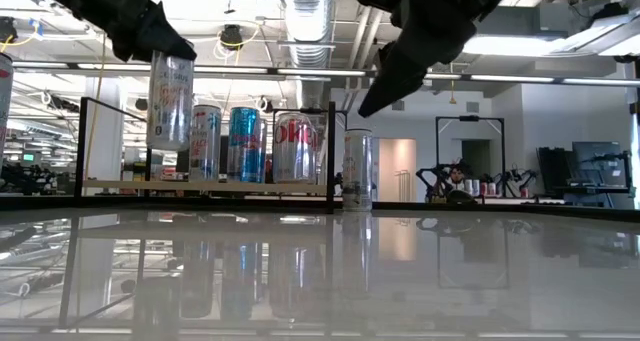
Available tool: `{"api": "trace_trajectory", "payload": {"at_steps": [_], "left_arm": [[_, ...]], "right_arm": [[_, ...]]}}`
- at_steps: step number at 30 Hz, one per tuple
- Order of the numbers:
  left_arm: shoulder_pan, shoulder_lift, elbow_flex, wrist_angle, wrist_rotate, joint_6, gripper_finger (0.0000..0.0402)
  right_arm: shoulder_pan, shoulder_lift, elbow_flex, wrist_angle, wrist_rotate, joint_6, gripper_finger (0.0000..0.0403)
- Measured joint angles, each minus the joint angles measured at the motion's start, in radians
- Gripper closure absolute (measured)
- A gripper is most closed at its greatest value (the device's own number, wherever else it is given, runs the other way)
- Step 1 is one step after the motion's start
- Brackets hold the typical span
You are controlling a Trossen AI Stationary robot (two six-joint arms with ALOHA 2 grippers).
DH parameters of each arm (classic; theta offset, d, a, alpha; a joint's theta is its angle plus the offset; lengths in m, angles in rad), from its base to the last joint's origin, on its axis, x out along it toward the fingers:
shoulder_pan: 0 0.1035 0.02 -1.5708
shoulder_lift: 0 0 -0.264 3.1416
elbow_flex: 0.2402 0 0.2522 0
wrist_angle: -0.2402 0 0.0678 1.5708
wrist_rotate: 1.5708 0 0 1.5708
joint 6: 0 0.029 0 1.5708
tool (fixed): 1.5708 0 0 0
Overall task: Place canned beverage on shelf
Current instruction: Put the bottom white-yellow soda can on the shelf
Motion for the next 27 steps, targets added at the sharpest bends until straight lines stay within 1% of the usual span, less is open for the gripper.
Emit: {"api": "trace_trajectory", "payload": {"at_steps": [4, 7, 10, 14, 23, 25, 27], "left_arm": [[0.037, -0.027, 0.0, -0.041, -0.002, 0.0, 0.0163], [0.078, -0.04, 0.0, -0.083, -0.027, 0.003, 0.0163], [0.132, -0.039, 0.0, -0.093, -0.032, 0.021, 0.0163], [0.23, -0.039, 0.0, -0.094, -0.018, 0.035, 0.0163], [0.482, -0.039, 0.0, -0.088, 0.08, 0.098, 0.0163], [0.539, -0.039, 0.0, -0.087, 0.12, 0.121, 0.0163], [0.596, -0.038, 0.0, -0.064, 0.182, 0.157, 0.0163]], "right_arm": [[0.0, 0.0, 0.0, 0.013, 0.0, 0.0, 0.0053], [0.0, 0.0, 0.0, 0.016, 0.0, 0.001, 0.0053], [0.0, 0.0, 0.0, 0.021, 0.0, 0.007, 0.0053], [0.0, 0.0, 0.0, 0.045, 0.0, 0.0, 0.0053], [0.0, 0.0, 0.0, 0.044, 0.0, -0.041, 0.0053], [0.0, 0.0, 0.0, 0.044, -0.001, -0.045, 0.0053], [0.0, 0.0, 0.0, 0.044, -0.001, -0.05, 0.0053]]}}
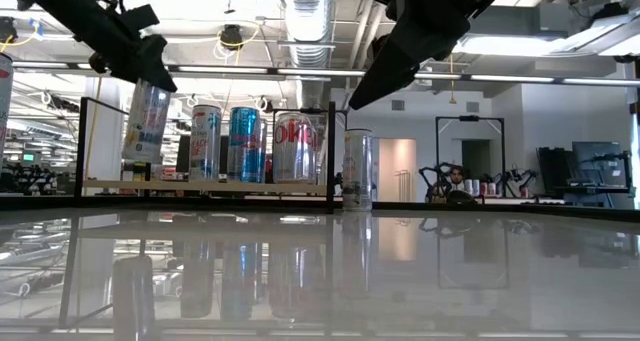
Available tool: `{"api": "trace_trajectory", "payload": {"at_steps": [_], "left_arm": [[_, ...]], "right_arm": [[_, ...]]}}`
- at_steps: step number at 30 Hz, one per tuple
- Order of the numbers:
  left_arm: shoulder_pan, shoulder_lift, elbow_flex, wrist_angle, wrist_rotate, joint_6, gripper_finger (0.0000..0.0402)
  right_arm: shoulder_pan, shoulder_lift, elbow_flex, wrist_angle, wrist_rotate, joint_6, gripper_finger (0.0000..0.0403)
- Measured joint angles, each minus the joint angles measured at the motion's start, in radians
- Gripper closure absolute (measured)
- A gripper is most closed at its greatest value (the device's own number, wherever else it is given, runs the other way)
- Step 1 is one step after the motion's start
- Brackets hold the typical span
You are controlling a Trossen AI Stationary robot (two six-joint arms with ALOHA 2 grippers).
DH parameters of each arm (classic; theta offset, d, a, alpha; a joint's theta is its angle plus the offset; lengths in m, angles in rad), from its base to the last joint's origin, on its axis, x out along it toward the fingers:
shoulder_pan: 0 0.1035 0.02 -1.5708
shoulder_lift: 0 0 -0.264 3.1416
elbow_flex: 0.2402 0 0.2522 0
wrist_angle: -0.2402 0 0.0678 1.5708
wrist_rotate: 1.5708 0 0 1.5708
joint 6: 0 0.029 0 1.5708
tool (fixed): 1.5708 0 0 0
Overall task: Place canned beverage on shelf
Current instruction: Put the bottom white-yellow soda can on the shelf
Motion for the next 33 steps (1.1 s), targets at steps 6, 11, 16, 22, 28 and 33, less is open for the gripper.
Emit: {"api": "trace_trajectory", "payload": {"at_steps": [6, 11, 16, 22, 28, 33], "left_arm": [[0.185, 0.051, 0.001, 0.128, 0.165, 0.109, 0.0163], [0.336, 0.13, 0.001, 0.172, 0.318, 0.122, 0.0163], [0.384, 0.166, 0.001, 0.235, 0.405, 0.127, 0.0163], [0.385, 0.19, 0.001, 0.242, 0.379, 0.115, 0.0163], [0.385, 0.19, 0.001, 0.193, 0.446, 0.131, 0.0163], [0.384, 0.19, 0.0, 0.13, 0.467, 0.124, 0.0163]], "right_arm": [[0.0, 0.0, 0.0, 0.0, 0.0, -0.006, 0.0053], [0.002, 0.0, 0.0, -0.004, -0.001, -0.006, 0.0053], [0.002, -0.001, 0.001, -0.009, -0.003, -0.005, 0.0053], [0.009, -0.001, 0.001, -0.02, -0.003, -0.005, 0.0053], [0.017, -0.001, 0.001, -0.031, -0.004, -0.006, 0.0053], [0.016, -0.001, 0.001, -0.033, -0.003, -0.018, 0.0053]]}}
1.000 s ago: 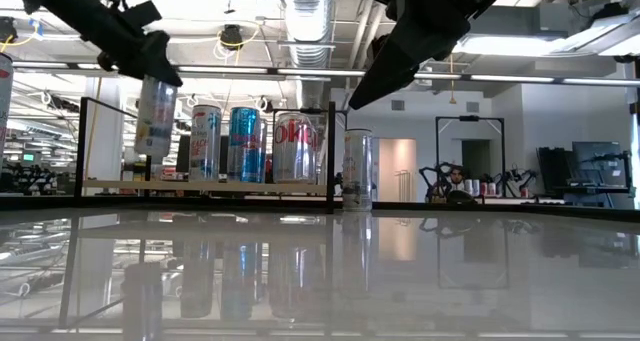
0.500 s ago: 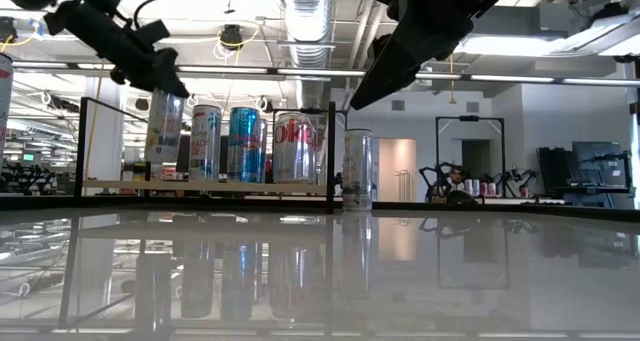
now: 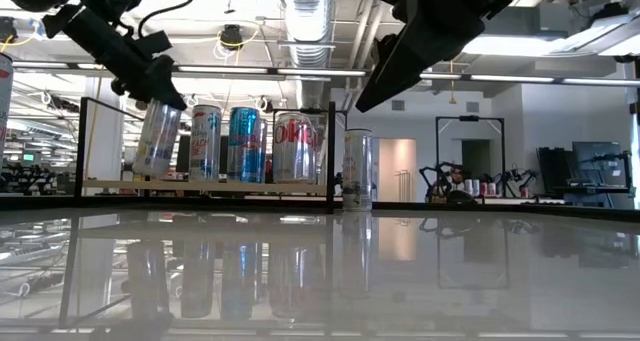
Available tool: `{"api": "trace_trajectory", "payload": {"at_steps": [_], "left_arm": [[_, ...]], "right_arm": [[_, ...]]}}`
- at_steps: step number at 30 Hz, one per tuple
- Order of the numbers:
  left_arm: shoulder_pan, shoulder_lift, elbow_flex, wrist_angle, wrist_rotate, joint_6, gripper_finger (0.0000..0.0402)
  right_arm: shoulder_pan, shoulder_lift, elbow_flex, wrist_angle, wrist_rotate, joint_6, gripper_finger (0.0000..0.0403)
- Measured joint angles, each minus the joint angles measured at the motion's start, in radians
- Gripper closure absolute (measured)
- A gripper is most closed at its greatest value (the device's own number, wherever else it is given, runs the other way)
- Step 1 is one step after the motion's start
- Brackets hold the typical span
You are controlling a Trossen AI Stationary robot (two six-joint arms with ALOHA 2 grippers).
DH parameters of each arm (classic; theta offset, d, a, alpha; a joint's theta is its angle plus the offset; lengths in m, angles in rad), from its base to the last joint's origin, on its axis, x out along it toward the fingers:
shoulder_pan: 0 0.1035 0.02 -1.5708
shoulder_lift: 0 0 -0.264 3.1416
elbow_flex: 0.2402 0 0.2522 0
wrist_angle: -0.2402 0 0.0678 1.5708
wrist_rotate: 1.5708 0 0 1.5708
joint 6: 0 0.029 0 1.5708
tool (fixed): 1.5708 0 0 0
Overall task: Place canned beverage on shelf
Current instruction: Put the bottom white-yellow soda can on the shelf
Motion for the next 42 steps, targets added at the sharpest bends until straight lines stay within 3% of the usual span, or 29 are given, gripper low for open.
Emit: {"api": "trace_trajectory", "payload": {"at_steps": [11, 20, 36, 42], "left_arm": [[0.0, 0.009, 0.0, -0.01, 0.01, -0.002, 0.0163], [0.0, 0.009, 0.0, -0.027, 0.06, 0.004, 0.0146], [0.0, -0.007, 0.003, 0.007, 0.061, 0.001, 0.01], [0.0, -0.022, 0.072, -0.039, 0.06, 0.016, 0.0099]], "right_arm": [[-0.001, 0.0, 0.0, -0.001, 0.0, -0.005, 0.0053], [0.007, 0.0, 0.0, -0.002, 0.0, 0.015, 0.0053], [0.006, 0.0, 0.0, -0.005, 0.001, 0.024, 0.0053], [0.006, 0.0, 0.0, -0.005, 0.0, 0.024, 0.0053]]}}
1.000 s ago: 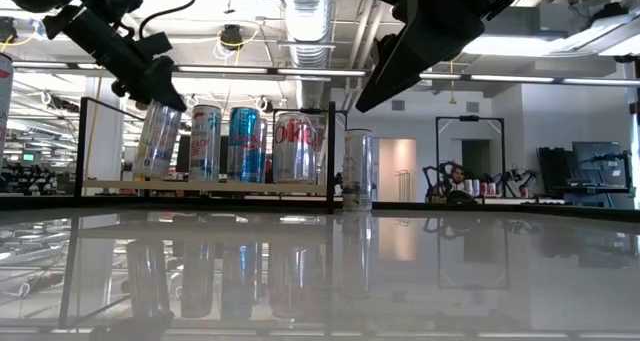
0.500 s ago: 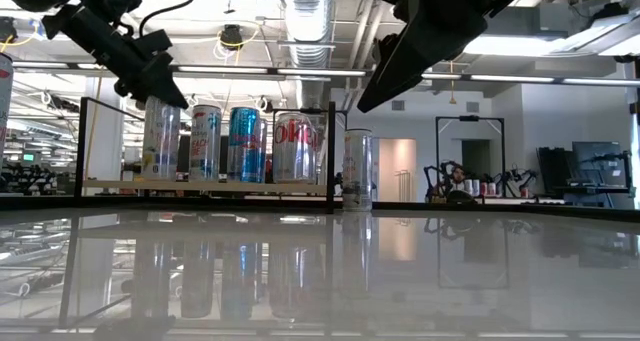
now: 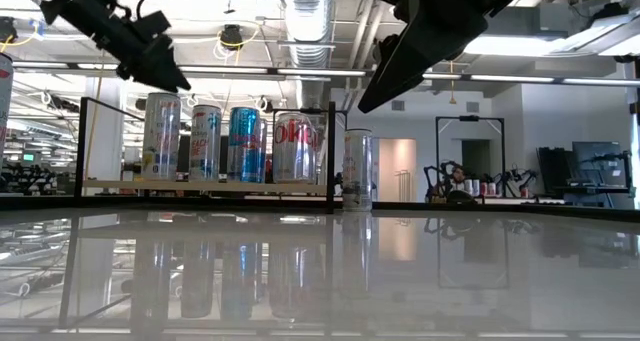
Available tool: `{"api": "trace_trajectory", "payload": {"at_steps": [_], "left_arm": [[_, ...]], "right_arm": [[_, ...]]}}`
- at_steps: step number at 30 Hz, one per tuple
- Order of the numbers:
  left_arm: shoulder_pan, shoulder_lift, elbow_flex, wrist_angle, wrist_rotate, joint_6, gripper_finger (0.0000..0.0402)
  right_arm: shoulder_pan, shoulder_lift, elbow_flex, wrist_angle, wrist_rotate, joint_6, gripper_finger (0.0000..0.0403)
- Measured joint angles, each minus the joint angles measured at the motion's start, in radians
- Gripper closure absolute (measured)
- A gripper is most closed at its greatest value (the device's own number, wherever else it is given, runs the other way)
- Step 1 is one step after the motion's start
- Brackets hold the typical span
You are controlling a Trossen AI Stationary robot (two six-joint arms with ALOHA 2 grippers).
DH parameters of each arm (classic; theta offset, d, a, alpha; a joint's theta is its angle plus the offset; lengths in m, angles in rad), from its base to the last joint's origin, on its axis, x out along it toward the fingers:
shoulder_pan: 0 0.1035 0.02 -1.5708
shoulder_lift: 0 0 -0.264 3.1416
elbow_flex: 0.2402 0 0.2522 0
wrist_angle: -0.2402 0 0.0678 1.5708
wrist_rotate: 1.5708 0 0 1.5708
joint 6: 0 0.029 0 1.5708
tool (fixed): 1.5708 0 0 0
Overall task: Place canned beverage on shelf
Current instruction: Put the bottom white-yellow soda can on the shelf
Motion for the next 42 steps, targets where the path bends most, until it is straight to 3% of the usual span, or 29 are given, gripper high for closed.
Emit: {"api": "trace_trajectory", "payload": {"at_steps": [6, 12, 15, 18, 25, 31, 37, 42], "left_arm": [[-0.036, -0.009, 0.08, -0.041, 0.033, -0.006, 0.0099], [-0.168, -0.008, 0.092, -0.064, 0.08, -0.061, 0.0099], [-0.269, -0.01, 0.092, -0.064, 0.05, -0.072, 0.0107], [-0.372, -0.027, 0.1, -0.074, -0.043, -0.066, 0.0124], [-0.576, -0.026, 0.112, -0.134, -0.241, -0.052, 0.0185], [-0.646, -0.025, 0.112, -0.176, -0.343, -0.033, 0.024], [-0.67, -0.045, 0.112, -0.199, -0.342, -0.069, 0.0302], [-0.676, -0.015, 0.112, -0.252, -0.385, -0.086, 0.0382]], "right_arm": [[0.0, 0.0, 0.0, -0.016, 0.0, 0.002, 0.0053], [-0.008, 0.0, 0.0, -0.018, 0.001, 0.024, 0.0053], [-0.01, 0.0, 0.0, -0.027, 0.001, 0.049, 0.0053], [-0.001, 0.0, 0.0, -0.042, 0.017, 0.02, 0.0053], [0.049, -0.029, -0.007, -0.112, 0.185, -0.001, 0.008], [0.076, -0.078, -0.156, 0.09, 0.217, 0.03, 0.0103], [0.108, -0.152, -0.339, 0.297, 0.249, 0.137, 0.0111], [0.159, -0.19, -0.417, 0.453, 0.318, 0.148, 0.0112]]}}
